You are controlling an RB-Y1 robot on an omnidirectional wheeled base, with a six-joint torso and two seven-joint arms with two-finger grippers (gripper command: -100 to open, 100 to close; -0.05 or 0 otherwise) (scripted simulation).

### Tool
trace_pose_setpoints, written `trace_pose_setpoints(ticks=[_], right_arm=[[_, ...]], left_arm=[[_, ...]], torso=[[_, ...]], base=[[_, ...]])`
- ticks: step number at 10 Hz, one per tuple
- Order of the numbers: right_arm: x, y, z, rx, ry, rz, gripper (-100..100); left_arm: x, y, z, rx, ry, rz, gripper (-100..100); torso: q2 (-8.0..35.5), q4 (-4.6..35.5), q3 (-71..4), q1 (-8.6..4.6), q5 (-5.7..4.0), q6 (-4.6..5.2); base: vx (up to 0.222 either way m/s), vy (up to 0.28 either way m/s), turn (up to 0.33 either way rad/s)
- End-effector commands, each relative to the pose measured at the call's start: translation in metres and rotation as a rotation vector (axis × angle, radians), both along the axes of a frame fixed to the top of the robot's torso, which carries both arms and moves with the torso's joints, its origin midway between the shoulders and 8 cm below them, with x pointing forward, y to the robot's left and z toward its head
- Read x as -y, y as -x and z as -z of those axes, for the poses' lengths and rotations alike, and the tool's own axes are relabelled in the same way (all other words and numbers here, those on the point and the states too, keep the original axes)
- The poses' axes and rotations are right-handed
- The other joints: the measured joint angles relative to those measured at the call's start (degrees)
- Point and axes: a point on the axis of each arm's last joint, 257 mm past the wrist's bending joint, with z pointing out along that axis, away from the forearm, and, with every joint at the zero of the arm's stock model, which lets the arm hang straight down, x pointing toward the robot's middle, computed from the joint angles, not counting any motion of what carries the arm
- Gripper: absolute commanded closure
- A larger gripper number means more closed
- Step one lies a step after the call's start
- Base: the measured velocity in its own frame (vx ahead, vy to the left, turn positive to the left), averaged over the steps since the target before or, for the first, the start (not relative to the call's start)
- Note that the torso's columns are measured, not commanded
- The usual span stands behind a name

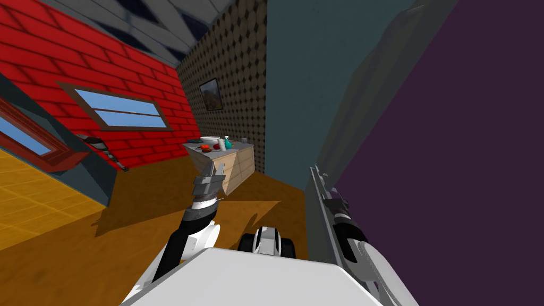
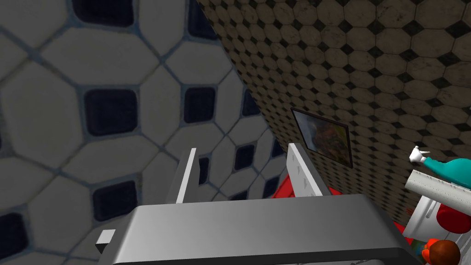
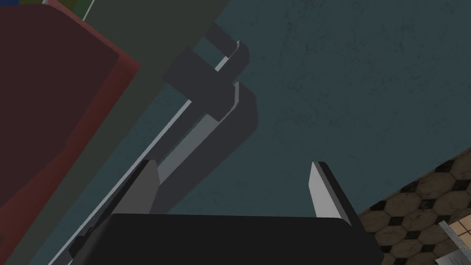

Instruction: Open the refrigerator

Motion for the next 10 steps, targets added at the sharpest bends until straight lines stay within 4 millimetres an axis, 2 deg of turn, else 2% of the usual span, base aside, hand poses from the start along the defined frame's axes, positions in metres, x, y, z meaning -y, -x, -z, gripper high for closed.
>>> trace_pose_setpoints(ticks=[1, 6, 8, 9, 10], right_arm=[[0.019, 0.005, 0.005, -0.050, 0.103, 0.051, -100], [0.049, 0.014, 0.006, -0.120, 0.259, 0.120, -100], [0.050, 0.015, 0.005, -0.121, 0.262, 0.121, -100], [0.060, 0.022, 0.001, -0.123, 0.266, 0.125, -100], [0.055, 0.020, 0.003, -0.124, 0.266, 0.123, -100]], left_arm=[[0.000, 0.000, 0.000, 0.000, 0.000, 0.000, 0], [0.000, 0.000, 0.000, 0.000, 0.000, 0.000, 0], [0.000, 0.000, 0.000, 0.000, 0.000, 0.000, 0], [0.000, 0.000, 0.000, 0.000, 0.000, 0.000, 0], [0.000, 0.000, 0.000, 0.000, 0.000, 0.000, 0]], torso=[[0.06, 0.02, 0.05, 0.00, 0.00, -0.02], [0.05, 0.02, 0.04, 0.01, 0.00, -0.02], [-0.05, -0.01, -0.02, 0.00, 0.00, -0.04], [-0.03, 0.00, -0.01, 0.01, 0.00, -0.04], [-0.30, -0.06, -0.16, -0.02, 0.00, -0.03]], base=[[0.054, -0.011, 0.116], [0.042, -0.008, 0.081], [0.024, -0.007, 0.050], [0.112, -0.009, 0.001], [0.069, -0.006, -0.012]])
